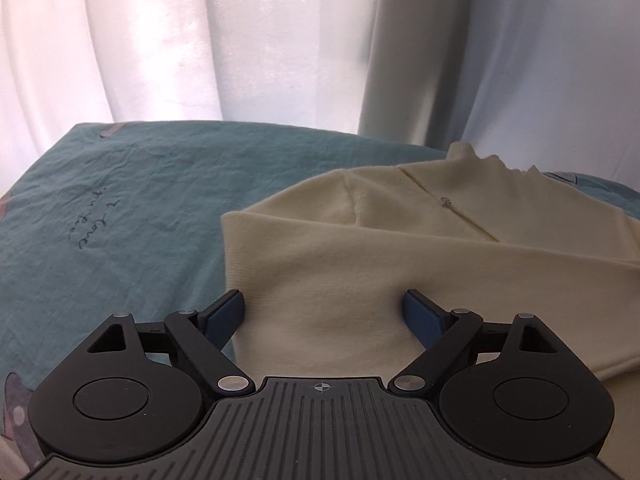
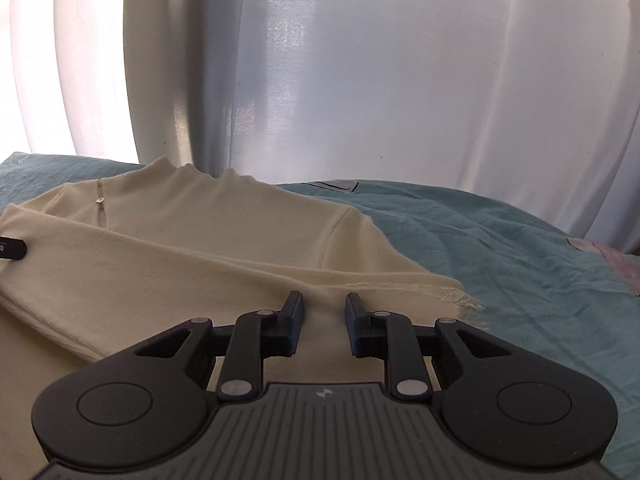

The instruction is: Fold small clothes

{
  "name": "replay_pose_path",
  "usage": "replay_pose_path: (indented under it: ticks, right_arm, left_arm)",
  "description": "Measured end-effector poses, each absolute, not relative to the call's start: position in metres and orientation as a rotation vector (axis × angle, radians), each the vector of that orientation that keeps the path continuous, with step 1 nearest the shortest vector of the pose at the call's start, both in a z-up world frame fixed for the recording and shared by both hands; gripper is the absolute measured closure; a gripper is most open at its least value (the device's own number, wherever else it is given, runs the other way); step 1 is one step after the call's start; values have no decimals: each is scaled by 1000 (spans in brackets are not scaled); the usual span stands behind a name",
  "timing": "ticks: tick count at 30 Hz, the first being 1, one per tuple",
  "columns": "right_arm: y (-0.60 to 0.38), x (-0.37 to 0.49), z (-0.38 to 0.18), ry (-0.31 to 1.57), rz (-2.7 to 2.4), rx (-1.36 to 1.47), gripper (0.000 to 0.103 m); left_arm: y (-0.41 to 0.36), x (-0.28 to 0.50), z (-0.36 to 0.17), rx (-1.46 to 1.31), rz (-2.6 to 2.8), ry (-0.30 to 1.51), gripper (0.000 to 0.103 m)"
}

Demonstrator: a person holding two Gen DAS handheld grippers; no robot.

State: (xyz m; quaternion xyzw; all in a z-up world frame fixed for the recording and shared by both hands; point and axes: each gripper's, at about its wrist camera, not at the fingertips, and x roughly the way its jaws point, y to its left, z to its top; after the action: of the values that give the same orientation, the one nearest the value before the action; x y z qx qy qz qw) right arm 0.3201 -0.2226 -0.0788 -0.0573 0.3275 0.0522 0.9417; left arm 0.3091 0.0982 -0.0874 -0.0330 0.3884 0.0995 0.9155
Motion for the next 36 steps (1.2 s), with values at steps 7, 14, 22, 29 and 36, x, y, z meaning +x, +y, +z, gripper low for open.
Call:
replay_pose_path:
  ticks: [7,14,22,29,36]
  right_arm:
    - [-228,286,-60,694,136,-87,82]
    - [-229,281,-73,731,111,-159,82]
    - [-232,219,-56,847,228,-78,82]
    - [-248,118,-52,999,336,57,79]
    - [-256,68,-49,1082,377,91,79]
  left_arm:
    - [105,287,-79,-82,210,820,14]
    - [114,285,-84,-120,238,839,6]
    - [106,227,-73,-86,199,895,7]
    - [93,131,-68,-85,129,975,7]
    - [91,74,-67,-105,102,1060,7]
